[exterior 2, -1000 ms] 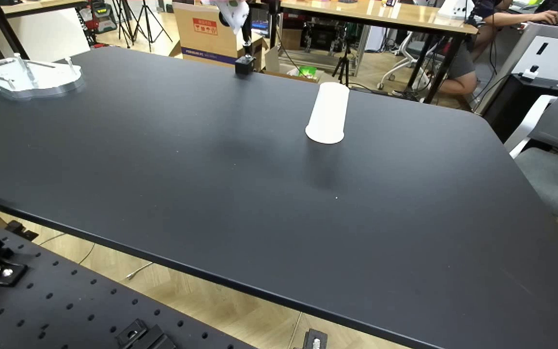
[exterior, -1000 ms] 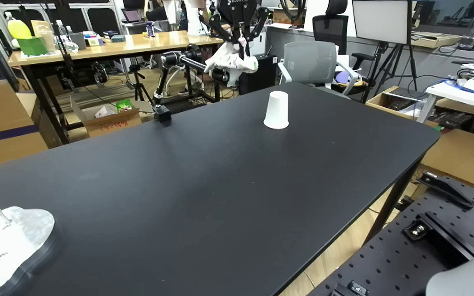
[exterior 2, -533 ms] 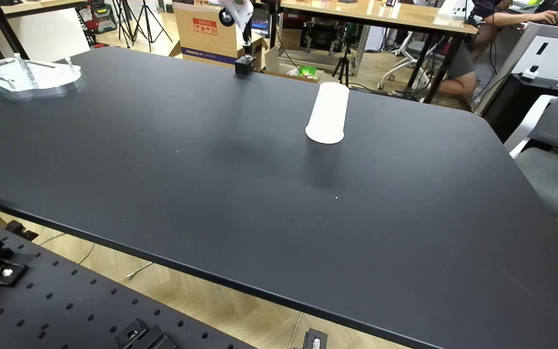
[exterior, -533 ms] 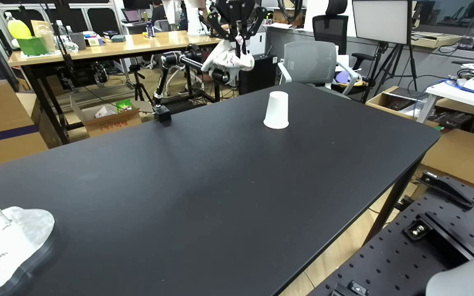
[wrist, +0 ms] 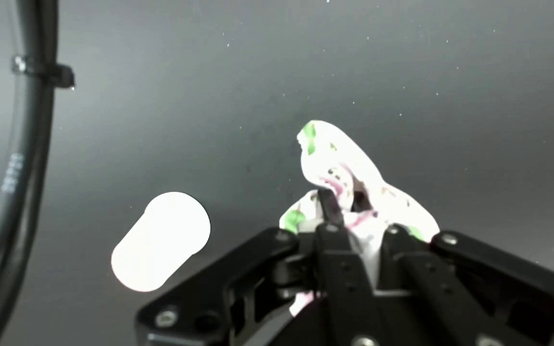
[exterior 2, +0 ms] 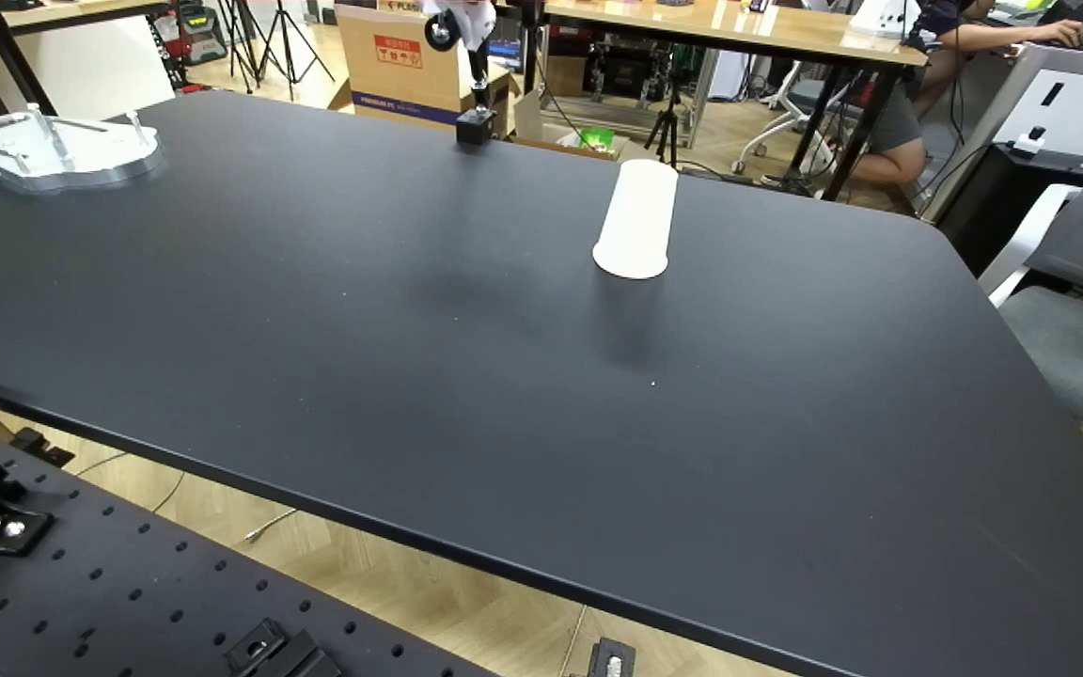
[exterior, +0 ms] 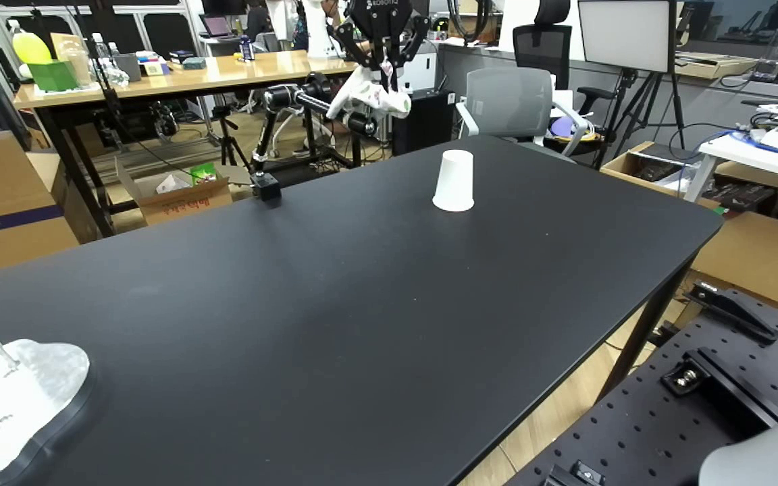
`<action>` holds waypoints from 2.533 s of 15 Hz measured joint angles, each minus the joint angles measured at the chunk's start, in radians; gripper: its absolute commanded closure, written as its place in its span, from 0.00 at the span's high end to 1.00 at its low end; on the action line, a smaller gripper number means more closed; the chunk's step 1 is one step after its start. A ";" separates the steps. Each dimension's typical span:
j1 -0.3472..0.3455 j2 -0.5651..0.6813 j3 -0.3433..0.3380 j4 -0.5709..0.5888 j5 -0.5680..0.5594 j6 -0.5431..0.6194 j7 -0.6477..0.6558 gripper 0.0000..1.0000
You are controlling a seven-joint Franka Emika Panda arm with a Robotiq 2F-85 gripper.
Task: Hang the towel on the black clamp stand on the table
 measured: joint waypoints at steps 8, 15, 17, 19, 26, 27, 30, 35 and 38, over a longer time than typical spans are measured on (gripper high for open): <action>-0.015 -0.001 -0.006 -0.013 -0.019 0.012 -0.069 0.93; -0.017 -0.009 -0.001 -0.012 -0.018 0.029 -0.088 1.00; -0.016 -0.015 0.001 -0.012 -0.018 0.035 -0.092 1.00; -0.015 -0.018 0.002 -0.012 -0.018 0.042 -0.096 1.00; -0.013 -0.020 0.005 -0.021 0.006 0.046 -0.115 1.00; -0.013 -0.025 0.010 -0.034 0.013 0.046 -0.120 1.00; -0.006 -0.070 0.029 -0.111 0.033 0.046 -0.123 1.00; 0.017 -0.200 0.067 -0.325 -0.008 0.158 -0.097 1.00; 0.020 -0.260 0.098 -0.505 -0.075 0.399 0.005 1.00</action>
